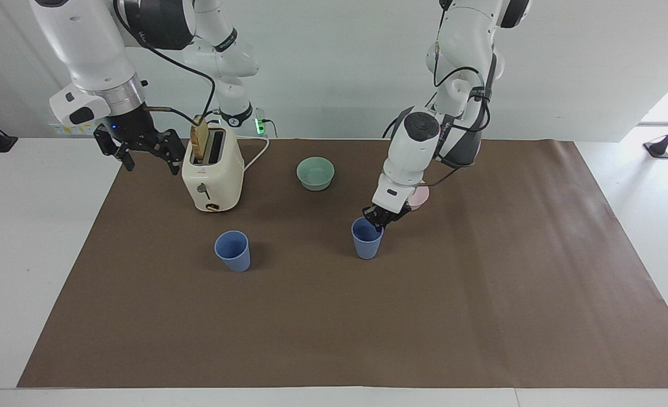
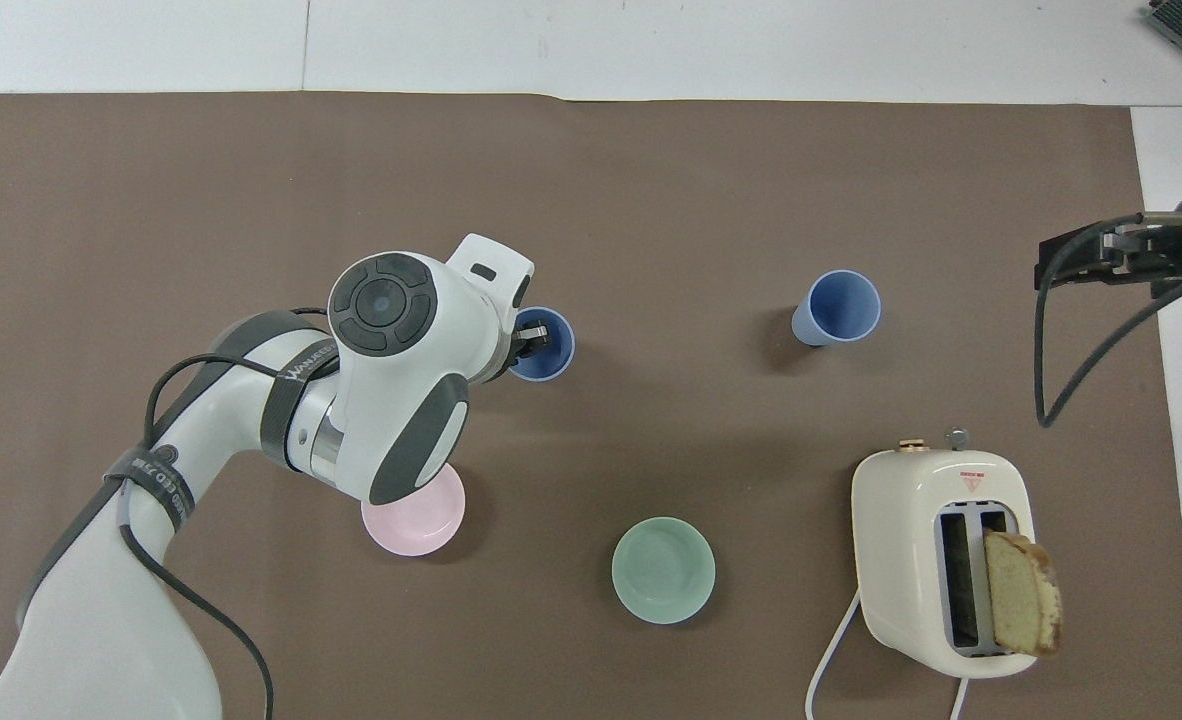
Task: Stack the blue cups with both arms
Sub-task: 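Carry the blue cup with the left gripper toward the table center, then release the cup with the left gripper while the right gripper reaches the other cup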
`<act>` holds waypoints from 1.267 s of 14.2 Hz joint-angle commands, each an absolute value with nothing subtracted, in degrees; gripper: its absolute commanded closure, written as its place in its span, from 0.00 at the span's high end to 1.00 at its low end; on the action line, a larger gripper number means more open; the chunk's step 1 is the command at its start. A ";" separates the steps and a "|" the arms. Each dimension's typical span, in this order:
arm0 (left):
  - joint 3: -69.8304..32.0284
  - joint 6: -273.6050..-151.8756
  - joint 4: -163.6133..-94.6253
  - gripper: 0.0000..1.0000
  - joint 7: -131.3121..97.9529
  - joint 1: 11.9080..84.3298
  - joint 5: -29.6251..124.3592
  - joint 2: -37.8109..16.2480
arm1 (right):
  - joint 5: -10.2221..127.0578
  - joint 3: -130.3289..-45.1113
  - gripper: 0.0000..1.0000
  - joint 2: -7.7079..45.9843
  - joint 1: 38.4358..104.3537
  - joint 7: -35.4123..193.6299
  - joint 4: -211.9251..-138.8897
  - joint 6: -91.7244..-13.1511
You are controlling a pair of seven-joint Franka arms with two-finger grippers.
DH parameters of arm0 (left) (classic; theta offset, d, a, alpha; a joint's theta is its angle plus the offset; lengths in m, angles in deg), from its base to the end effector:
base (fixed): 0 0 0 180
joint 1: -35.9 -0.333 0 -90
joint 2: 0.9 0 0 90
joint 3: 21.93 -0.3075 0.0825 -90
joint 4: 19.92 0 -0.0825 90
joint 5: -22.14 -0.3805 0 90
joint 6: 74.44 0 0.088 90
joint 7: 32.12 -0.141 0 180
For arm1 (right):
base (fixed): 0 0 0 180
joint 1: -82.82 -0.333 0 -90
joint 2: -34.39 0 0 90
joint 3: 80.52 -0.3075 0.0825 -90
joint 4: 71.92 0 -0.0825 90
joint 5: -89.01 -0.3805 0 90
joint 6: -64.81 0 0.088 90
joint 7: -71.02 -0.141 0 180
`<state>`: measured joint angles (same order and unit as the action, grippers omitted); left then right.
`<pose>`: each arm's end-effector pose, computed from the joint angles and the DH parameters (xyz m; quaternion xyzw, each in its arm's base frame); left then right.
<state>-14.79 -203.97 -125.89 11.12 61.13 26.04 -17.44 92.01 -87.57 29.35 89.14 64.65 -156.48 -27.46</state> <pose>0.5376 -0.3408 0.3417 0.9901 0.1179 0.0214 0.0736 0.5835 -0.0027 0.5810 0.9983 -0.0491 0.0249 0.0193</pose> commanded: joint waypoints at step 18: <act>-16.57 -182.12 -119.24 1.00 0.94 51.38 23.12 -4.51 | 87.95 -87.90 1.00 22.17 85.81 70.14 -176.06 -54.19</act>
<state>-17.00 -183.86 -118.77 3.74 53.27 25.06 -6.24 89.28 -87.89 21.03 85.23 67.54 -173.42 -51.71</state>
